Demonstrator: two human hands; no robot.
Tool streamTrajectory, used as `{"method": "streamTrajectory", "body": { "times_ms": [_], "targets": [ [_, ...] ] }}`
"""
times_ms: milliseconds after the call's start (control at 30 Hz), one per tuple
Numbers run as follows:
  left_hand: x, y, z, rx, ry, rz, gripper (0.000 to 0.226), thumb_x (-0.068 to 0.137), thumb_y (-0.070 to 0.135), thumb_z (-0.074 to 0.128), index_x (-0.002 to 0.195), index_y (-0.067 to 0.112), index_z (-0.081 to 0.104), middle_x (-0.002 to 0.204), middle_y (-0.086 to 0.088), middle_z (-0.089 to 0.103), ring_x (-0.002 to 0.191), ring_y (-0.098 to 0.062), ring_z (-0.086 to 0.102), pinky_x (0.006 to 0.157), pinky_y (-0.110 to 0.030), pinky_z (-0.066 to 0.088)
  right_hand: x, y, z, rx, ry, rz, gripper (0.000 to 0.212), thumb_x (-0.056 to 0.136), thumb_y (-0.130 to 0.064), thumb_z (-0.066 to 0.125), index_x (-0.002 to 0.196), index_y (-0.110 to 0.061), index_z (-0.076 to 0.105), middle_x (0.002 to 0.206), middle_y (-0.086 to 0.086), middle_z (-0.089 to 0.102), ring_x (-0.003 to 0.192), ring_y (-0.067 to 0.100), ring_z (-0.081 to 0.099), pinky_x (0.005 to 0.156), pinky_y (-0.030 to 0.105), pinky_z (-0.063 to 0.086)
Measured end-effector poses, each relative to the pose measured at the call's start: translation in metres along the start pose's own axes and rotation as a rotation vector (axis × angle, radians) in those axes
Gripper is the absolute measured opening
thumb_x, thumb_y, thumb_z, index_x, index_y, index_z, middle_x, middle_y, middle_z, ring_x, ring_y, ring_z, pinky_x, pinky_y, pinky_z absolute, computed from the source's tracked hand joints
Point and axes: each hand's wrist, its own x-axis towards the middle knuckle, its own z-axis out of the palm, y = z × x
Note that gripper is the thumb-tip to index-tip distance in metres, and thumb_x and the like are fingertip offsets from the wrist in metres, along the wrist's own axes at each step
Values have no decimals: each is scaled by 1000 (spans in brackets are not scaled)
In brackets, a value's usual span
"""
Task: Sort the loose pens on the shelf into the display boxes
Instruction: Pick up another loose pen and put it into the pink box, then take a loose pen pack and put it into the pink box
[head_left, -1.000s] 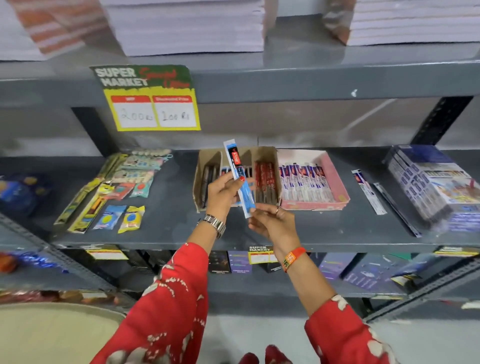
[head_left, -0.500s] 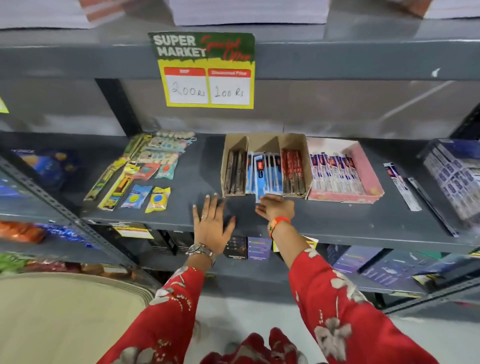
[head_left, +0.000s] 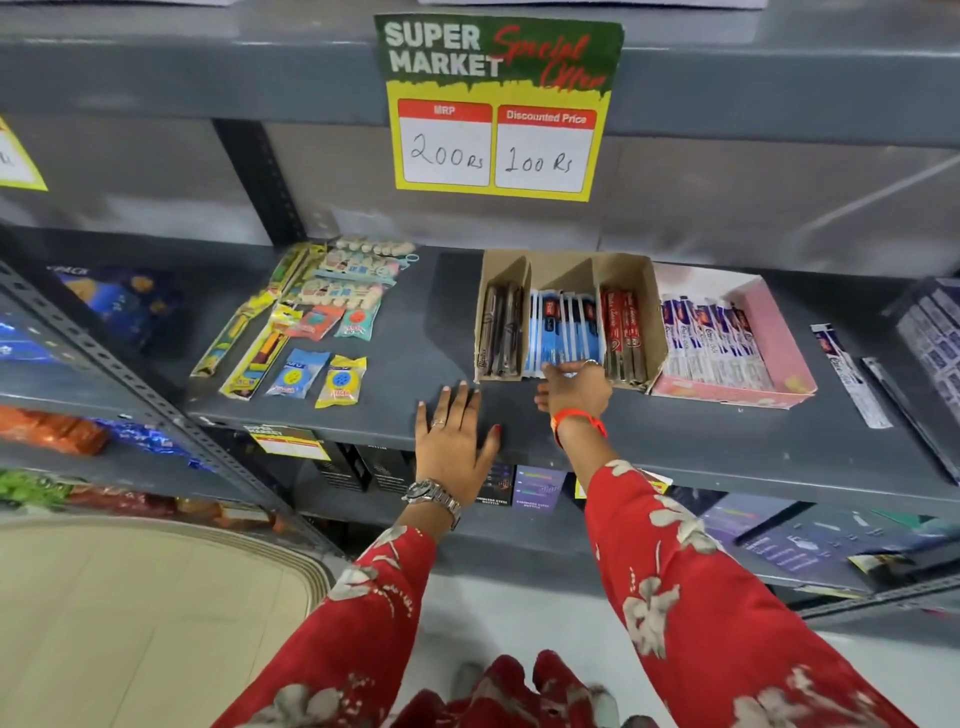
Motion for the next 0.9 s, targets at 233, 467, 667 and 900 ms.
{"method": "streamTrajectory", "body": {
  "times_ms": [233, 467, 667, 900],
  "targets": [
    [0, 2, 0, -16, -9, -19, 66, 85, 50, 22, 140, 14, 20, 151, -8, 25, 141, -21, 12, 114, -52, 1, -7, 26, -31, -127, 71, -196, 20, 85, -22, 66, 79, -3, 65, 65, 17, 69, 40, 23, 58, 49, 36, 56],
    [-6, 66, 5, -66, 12, 148, 70, 81, 56, 21, 139, 15, 24, 147, -6, 34, 139, -20, 20, 114, -47, 3, 8, 35, -112, -321, 364, -296, 23, 83, -24, 64, 78, -3, 69, 81, 21, 72, 82, 41, 65, 72, 38, 51],
    [9, 149, 27, -69, -48, 285, 64, 86, 51, 34, 138, 15, 24, 150, -6, 27, 141, -20, 15, 115, -47, -1, 45, 29, -193, -395, 512, -310, 21, 85, -23, 63, 93, -6, 71, 107, 20, 62, 100, 36, 58, 78, 38, 47],
    [17, 187, 53, 68, -101, 199, 69, 87, 54, 23, 140, 11, 17, 153, -9, 18, 142, -23, 9, 114, -49, -6, 95, 26, -267, -605, 497, -356, 33, 87, -24, 61, 110, -2, 67, 113, 28, 61, 109, 42, 50, 87, 41, 42]
  ]
}}
